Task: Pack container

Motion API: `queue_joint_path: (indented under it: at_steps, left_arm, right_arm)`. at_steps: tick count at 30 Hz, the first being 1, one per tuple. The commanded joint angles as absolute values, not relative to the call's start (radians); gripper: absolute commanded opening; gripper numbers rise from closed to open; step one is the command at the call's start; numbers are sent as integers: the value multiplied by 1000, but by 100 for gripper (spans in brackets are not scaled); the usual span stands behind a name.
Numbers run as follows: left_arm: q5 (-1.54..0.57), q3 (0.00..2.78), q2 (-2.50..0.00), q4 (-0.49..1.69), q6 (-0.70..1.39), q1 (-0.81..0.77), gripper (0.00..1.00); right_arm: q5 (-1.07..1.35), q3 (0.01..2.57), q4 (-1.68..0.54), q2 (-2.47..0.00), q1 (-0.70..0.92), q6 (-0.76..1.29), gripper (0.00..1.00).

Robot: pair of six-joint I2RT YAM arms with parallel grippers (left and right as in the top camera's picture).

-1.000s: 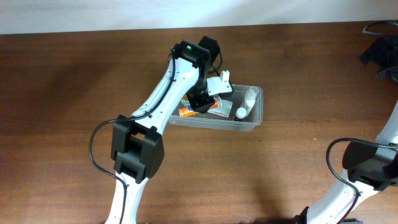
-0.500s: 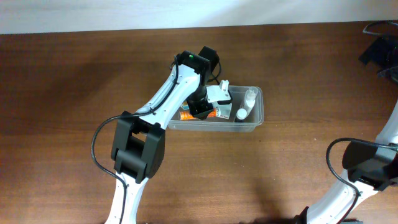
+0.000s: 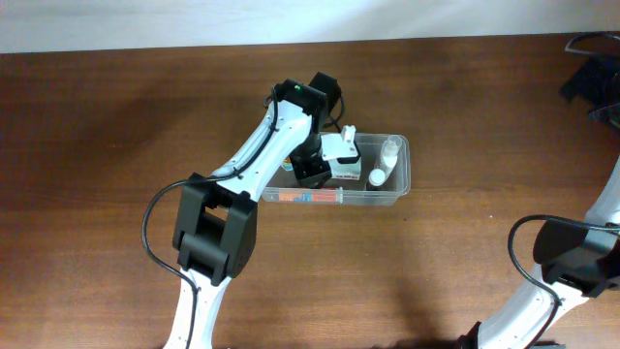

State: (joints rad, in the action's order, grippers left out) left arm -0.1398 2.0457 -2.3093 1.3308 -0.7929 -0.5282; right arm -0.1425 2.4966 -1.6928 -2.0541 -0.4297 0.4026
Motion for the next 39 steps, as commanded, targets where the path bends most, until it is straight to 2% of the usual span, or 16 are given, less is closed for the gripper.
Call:
queue_joint_path:
  at_steps: [1, 6, 9, 10, 11, 19, 27, 33, 39]
  left_arm:
    - [-110, 2074, -2254, 1339, -756, -527, 53]
    - [-17, 2145, -2187, 1340, -628, -527, 63]
    - [48, 2181, -2085, 1340, -521, -526, 85]
    - [66, 2185, -2046, 1339, -484, -523, 97]
    - [78, 2185, -2008, 1339, -452, -519, 99]
    - [108, 2185, -1643, 1437, -193, -402, 99]
    - [311, 2134, -1457, 1688, 81, -302, 99]
    - [395, 1903, -1238, 1655, 235, -297, 99]
    - [376, 1544, -943, 1430, 322, -298, 99]
  right_arm:
    - [-159, 2510, -1698, -2035, -432, 397, 98]
    - [-159, 2510, -1698, -2035, -432, 397, 98]
    - [-159, 2510, -1698, -2035, -432, 397, 98]
    - [-159, 2510, -1698, -2035, -432, 397, 98]
    - [-159, 2510, -1698, -2035, -432, 397, 98]
    - [-159, 2510, -1698, -2035, -432, 397, 98]
    - [-159, 2510, -1698, -2035, -432, 397, 98]
    - [-159, 2510, -1698, -2035, -432, 397, 98]
    - [-159, 2510, -1698, -2035, -432, 397, 98]
